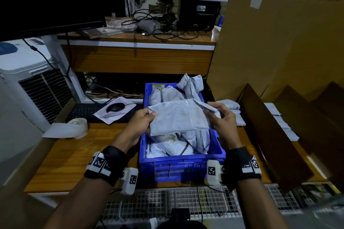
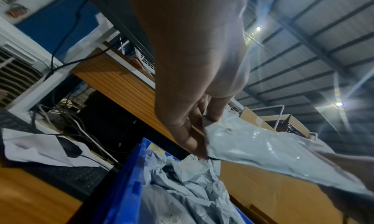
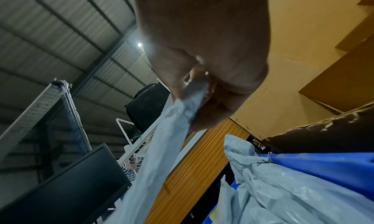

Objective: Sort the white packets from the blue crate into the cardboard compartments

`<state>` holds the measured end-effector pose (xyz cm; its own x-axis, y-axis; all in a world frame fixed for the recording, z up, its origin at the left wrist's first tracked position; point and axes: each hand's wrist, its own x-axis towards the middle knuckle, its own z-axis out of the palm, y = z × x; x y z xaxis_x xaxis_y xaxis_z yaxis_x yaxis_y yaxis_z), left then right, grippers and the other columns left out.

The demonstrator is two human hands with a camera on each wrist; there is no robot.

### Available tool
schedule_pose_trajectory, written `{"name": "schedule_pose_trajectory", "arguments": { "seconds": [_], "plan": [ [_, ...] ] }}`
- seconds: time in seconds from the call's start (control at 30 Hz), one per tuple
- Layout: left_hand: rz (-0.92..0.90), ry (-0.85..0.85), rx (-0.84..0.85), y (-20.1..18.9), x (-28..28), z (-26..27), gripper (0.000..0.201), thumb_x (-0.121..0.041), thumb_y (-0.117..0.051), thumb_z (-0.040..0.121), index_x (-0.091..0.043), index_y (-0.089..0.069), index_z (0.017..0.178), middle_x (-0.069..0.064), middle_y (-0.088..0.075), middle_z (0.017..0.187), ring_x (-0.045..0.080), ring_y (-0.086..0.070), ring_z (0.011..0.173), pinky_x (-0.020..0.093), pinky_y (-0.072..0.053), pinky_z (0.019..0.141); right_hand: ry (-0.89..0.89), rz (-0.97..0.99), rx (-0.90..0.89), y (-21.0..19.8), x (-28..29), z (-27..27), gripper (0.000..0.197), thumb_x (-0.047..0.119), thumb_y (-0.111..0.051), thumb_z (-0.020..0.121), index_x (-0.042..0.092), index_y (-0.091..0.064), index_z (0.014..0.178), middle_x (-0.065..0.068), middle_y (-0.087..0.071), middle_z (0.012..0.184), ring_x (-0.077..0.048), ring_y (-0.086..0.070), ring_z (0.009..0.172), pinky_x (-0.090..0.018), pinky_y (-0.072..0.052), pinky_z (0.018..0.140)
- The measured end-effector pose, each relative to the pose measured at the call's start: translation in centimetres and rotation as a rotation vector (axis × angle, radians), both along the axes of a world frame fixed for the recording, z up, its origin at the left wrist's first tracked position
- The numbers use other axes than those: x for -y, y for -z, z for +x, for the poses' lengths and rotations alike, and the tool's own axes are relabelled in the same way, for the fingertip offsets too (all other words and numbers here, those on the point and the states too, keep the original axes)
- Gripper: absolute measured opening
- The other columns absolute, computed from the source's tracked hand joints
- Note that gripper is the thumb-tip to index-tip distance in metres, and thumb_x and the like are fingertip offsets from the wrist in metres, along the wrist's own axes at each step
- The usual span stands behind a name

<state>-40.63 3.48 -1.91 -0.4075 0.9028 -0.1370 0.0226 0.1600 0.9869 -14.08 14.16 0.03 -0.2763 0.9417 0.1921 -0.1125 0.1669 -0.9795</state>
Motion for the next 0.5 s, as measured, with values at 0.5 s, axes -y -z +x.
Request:
{"name": "schedule_pose_trajectory", "arguments": {
  "seconds": [0.5],
  "plan": [
    [0.124, 0.25, -0.654, -3.1, -1.3, 2.3, 0.048, -0.063, -0.071, 0.093, -0.036, -0.066, 0.132, -0.019, -0.069, 0.121, -0.006, -0.062, 0.113, 0.02, -0.05, 0.095, -0.205, 0.081, 0.257, -1.7, -1.0, -1.9, 0.066, 0.056, -0.067, 0.1, -0.01, -0.063, 0.094, -0.022, -0.047, 0.067, -0.019, -0.042, 0.063, -0.035, -0.035, 0.061]
  ]
}}
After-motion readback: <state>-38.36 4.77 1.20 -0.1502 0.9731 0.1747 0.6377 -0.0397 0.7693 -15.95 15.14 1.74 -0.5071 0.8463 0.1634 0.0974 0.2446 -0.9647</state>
